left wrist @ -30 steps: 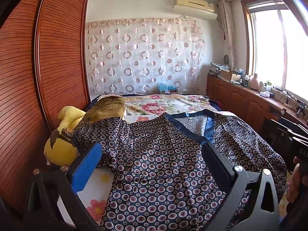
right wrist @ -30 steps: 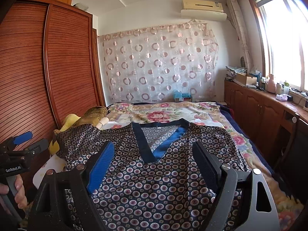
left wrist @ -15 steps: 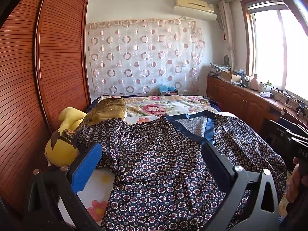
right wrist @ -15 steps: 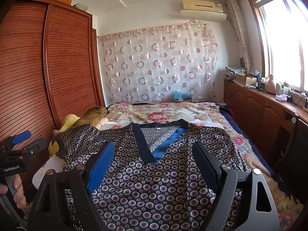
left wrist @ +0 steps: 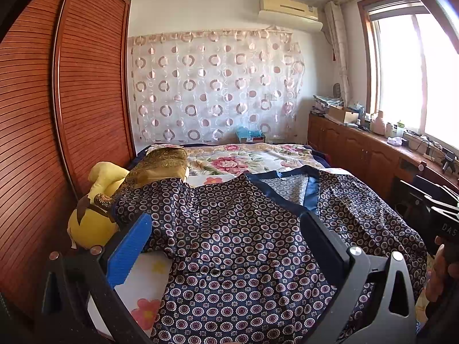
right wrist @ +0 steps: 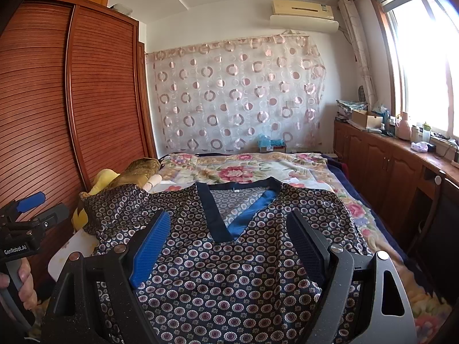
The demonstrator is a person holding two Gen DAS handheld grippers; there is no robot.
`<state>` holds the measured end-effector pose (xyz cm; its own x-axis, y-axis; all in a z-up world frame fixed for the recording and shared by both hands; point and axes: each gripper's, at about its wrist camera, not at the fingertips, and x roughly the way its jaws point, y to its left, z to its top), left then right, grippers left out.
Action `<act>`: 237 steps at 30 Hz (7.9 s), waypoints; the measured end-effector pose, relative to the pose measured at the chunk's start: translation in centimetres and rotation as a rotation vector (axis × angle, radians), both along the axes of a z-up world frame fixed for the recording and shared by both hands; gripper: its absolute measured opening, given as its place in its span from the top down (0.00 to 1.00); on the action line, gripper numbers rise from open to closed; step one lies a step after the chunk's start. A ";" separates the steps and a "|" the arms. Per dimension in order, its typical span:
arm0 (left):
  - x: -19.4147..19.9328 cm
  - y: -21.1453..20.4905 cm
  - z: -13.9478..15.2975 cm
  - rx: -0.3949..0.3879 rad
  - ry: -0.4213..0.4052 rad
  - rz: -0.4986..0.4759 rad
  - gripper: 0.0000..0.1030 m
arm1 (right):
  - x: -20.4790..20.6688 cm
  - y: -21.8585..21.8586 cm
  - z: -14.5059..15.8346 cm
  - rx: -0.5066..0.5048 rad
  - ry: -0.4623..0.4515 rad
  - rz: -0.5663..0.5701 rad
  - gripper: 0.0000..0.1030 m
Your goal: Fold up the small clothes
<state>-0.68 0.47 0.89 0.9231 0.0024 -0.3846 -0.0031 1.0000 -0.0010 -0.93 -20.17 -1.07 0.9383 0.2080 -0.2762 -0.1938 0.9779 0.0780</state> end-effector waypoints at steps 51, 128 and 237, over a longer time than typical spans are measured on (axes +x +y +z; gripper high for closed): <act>2.6 6.9 -4.5 -0.006 0.147 0.089 0.00 | 3.3 2.1 -2.4 -0.047 0.076 0.128 0.18; 10.6 6.2 -2.2 -0.049 0.304 -0.306 0.62 | 12.3 3.1 -3.4 -0.052 0.252 0.325 0.18; 15.7 -2.5 -12.0 0.051 0.480 -0.381 0.60 | 10.9 -22.7 -5.2 0.093 0.522 -0.043 0.75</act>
